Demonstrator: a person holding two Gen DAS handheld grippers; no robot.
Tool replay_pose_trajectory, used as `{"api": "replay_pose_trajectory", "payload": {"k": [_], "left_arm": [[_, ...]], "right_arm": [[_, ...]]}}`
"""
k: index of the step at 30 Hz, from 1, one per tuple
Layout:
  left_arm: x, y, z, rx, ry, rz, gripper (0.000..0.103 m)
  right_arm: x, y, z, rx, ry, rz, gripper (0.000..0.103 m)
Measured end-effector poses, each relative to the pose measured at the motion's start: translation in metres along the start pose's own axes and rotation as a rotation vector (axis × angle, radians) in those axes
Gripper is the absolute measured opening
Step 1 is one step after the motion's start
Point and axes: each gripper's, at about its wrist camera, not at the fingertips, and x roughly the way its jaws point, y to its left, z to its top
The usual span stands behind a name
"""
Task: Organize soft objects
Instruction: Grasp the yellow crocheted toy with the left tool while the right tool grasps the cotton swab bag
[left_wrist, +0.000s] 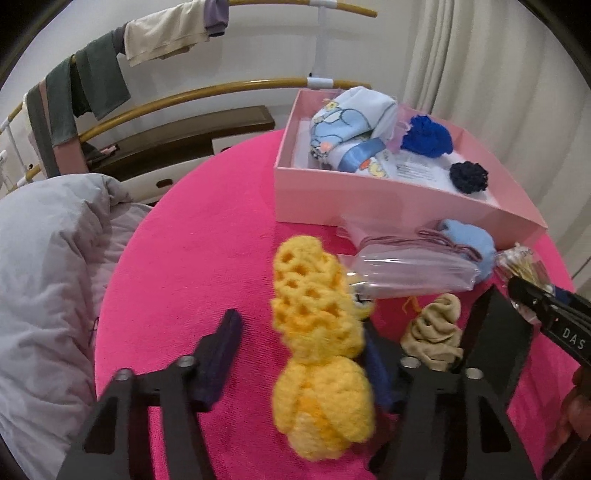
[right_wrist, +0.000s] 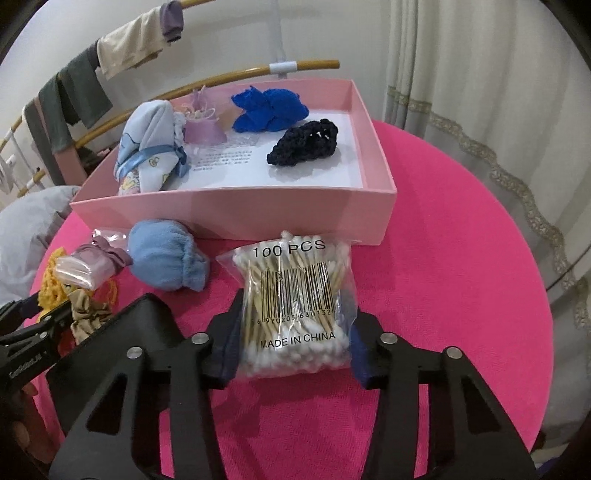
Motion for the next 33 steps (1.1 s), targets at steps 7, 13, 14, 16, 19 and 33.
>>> {"api": "replay_pose_trajectory", "payload": {"k": [7,13,14,16,19,33], "left_arm": [[-0.025,0.01,-0.009,-0.022,-0.003,-0.019,0.03],[-0.064,0.007,-0.024,-0.022,-0.047,0.005,0.029],[-0.071,0.007,-0.026,-0.022,-0.056,0.005,0.029],[-0.09,0.003,-0.032,-0.015,-0.074,0.005,0.03],[-0.114,-0.003,-0.037,0.001,-0.107,0.003,0.03],[-0.221,-0.027,-0.062,0.044,-0.244,-0.017,0.03]], "right_arm": [[-0.028,-0.01,-0.011,0.036,-0.024,0.02,0.042],[-0.057,-0.01,-0.023,0.046,-0.057,0.028,0.042],[-0.065,-0.009,-0.025,0.045,-0.068,0.035,0.042],[-0.075,-0.006,-0.028,0.04,-0.084,0.042,0.042],[-0.095,0.0,-0.03,0.033,-0.115,0.06,0.042],[-0.176,0.018,-0.041,-0.004,-0.249,0.114,0.043]]}}
